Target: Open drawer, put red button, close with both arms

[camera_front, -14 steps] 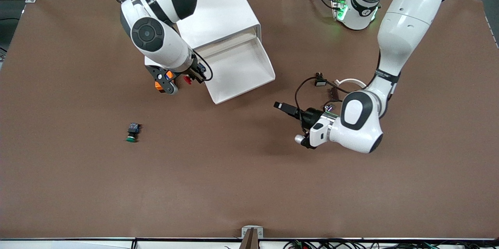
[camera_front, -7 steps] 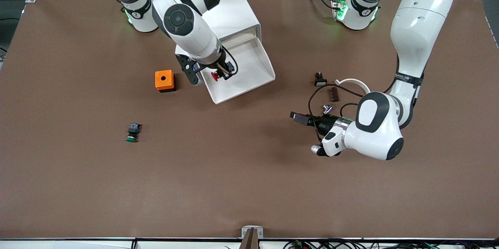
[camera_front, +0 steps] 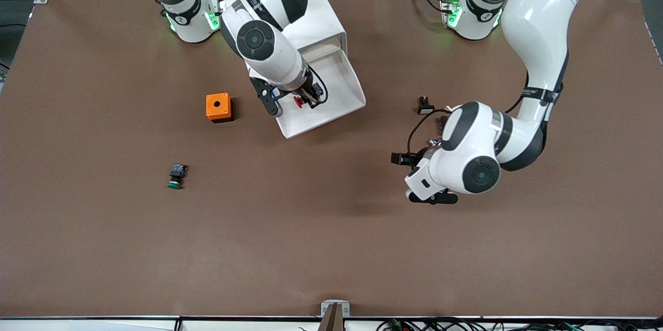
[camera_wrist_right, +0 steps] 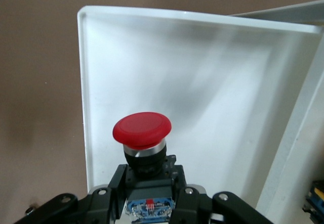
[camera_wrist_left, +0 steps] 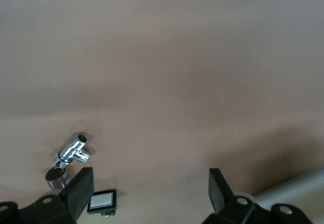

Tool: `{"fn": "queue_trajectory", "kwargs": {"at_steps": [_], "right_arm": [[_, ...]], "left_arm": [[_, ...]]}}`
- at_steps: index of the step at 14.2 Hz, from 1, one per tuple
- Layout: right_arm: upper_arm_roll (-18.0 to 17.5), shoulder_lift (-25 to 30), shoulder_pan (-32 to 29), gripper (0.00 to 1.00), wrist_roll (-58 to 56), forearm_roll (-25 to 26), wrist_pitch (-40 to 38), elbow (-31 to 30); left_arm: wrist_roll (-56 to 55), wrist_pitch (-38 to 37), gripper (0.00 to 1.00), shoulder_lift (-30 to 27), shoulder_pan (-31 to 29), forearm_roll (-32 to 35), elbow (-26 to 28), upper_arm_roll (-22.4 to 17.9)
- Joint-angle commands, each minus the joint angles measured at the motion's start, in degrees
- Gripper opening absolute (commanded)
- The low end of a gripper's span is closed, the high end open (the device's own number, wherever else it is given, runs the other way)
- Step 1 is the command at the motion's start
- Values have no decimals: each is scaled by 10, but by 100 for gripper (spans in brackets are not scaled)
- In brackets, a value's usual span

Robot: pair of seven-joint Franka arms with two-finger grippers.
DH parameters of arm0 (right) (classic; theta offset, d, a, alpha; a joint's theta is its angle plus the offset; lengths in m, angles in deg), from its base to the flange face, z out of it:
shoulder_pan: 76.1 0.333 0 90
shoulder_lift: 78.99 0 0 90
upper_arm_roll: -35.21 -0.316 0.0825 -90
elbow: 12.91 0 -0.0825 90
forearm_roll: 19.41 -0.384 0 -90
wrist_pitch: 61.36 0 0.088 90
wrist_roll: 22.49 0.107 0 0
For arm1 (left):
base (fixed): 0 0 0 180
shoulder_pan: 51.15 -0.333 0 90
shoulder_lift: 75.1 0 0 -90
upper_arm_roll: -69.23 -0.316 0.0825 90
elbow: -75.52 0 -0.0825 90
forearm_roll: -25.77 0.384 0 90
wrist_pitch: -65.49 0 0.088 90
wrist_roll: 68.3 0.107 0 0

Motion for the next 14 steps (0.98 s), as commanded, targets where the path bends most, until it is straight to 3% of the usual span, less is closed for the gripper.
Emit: {"fn": "queue_trajectory", "kwargs": {"at_steps": [1, 7, 14], "right_arm": [[7, -16, 20, 17, 2, -16, 12, 1], [7, -36, 20, 17, -6, -16, 14, 1], [7, -46, 23, 18, -13, -16, 15, 4]], "left_arm": [[-124, 26, 100, -6, 11, 37, 1, -2], [-234, 92, 100, -15, 29, 67, 10, 3], [-386, 126, 100, -16, 94, 124, 26, 3]]}}
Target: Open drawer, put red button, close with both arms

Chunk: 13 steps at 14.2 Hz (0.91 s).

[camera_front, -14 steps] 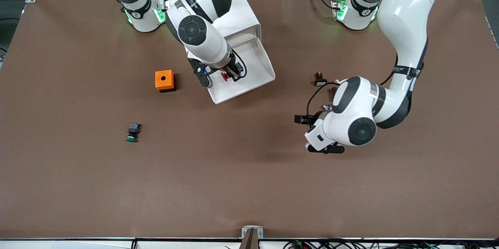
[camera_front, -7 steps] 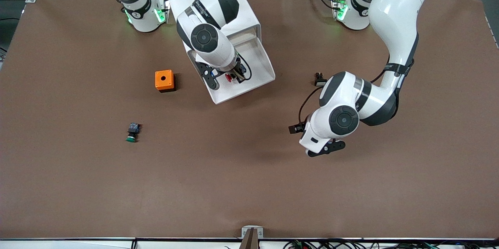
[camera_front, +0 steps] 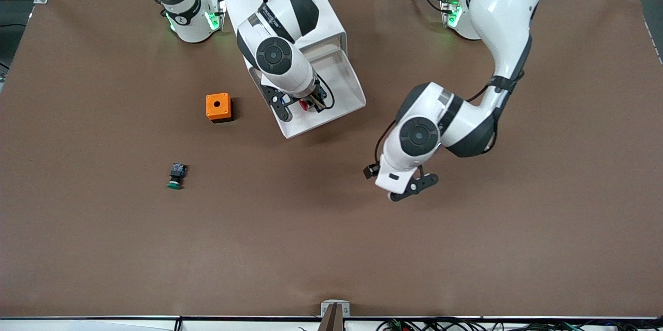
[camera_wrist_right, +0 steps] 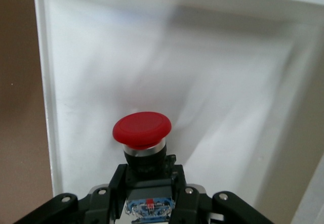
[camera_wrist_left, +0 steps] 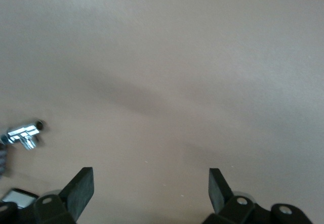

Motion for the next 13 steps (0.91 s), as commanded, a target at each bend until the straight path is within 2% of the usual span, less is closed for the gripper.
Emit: {"fn": "queue_trajectory", "kwargs": {"at_steps": [1, 4, 6, 7, 8, 10, 13], "right_arm": [[6, -5, 9, 18, -8, -14, 4, 5], [6, -7, 9, 26, -9, -14, 3, 6], [6, -8, 8, 44, -9, -14, 1, 6], [6, -7, 8, 70, -9, -14, -1, 6], [6, -7, 7, 100, -9, -13, -3, 7], [8, -2, 4, 100, -7, -10, -16, 21], [12, 1, -22, 100, -7, -7, -132, 98]], "left_arm": [[-42, 23, 100, -15, 12, 17, 24, -3], [-99, 63, 100, -15, 28, 17, 52, -2], [-101, 71, 100, -10, 48, 19, 57, -2], [-102, 73, 100, -9, 59, 18, 57, -2], [-106, 78, 100, -8, 70, 17, 58, -4], [-124, 98, 100, -7, 74, 19, 66, -3], [-128, 127, 100, -7, 86, 18, 82, -3]]}}
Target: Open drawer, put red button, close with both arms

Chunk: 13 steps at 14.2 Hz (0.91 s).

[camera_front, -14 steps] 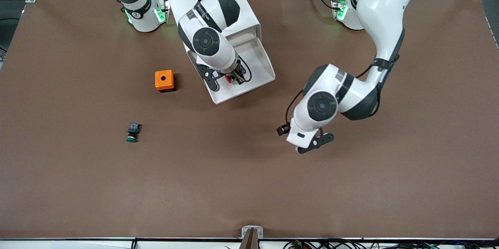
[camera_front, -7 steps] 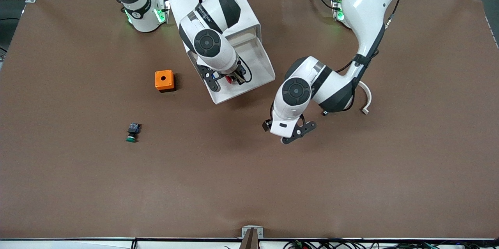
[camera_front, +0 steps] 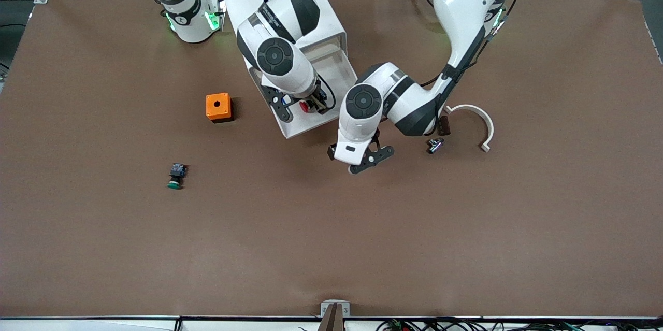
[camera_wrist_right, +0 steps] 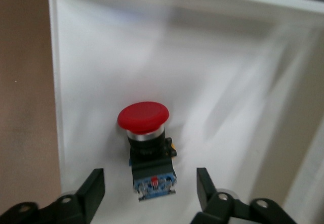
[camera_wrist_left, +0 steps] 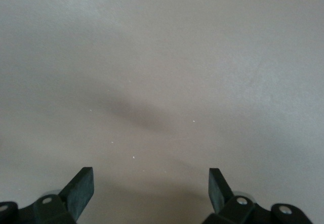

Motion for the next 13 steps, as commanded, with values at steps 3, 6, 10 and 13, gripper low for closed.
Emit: {"fn": "queue_trajectory", "kwargs": {"at_steps": [3, 6, 10, 13], "right_arm": [[3, 4, -74, 100, -22, -7, -194, 148], [4, 21, -128, 100, -99, -7, -272, 184], [4, 62, -190, 100, -269, 21, -319, 181], [4, 80, -234, 100, -401, 57, -346, 177]], "left_arm": [[-3, 31, 100, -7, 20, 12, 23, -2], [29, 26, 100, -11, 20, 9, 23, 19], [31, 25, 100, -12, 17, 3, 23, 48], [29, 24, 100, -11, 16, 0, 24, 70]]}}
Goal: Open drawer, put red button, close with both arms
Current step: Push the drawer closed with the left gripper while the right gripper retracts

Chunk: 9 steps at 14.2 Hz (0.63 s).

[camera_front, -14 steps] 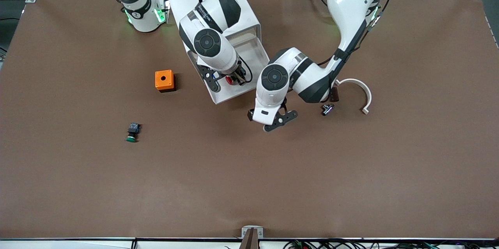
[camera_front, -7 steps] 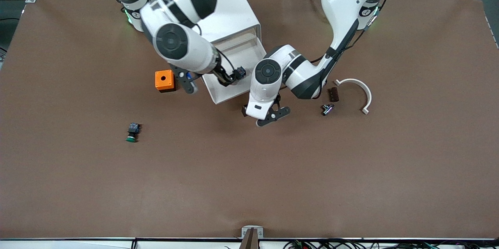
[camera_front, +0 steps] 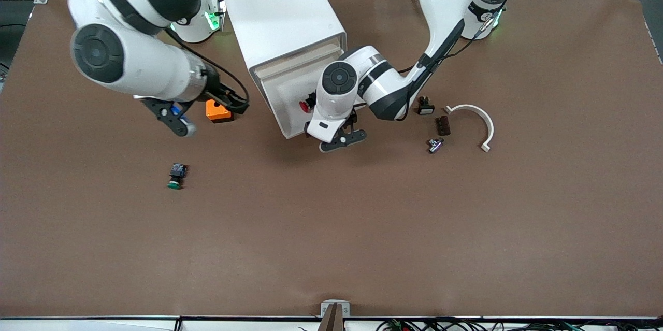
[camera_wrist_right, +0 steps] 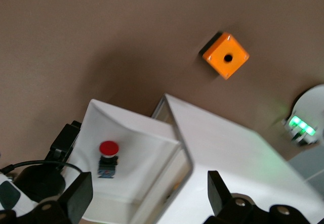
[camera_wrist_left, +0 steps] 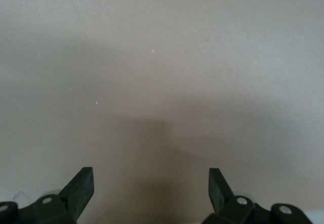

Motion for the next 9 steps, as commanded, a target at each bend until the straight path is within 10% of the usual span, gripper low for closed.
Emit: {"fn": "queue_trajectory", "kwargs": {"at_steps": [1, 9], "right_arm": [[-9, 20, -43, 100, -107, 23, -19, -11], [-9, 53, -138, 100, -388, 141, -6, -38]], "left_arm": [[6, 0, 100, -11, -6, -11, 10, 22], [-5, -15, 100, -7, 3, -44, 20, 58]]}}
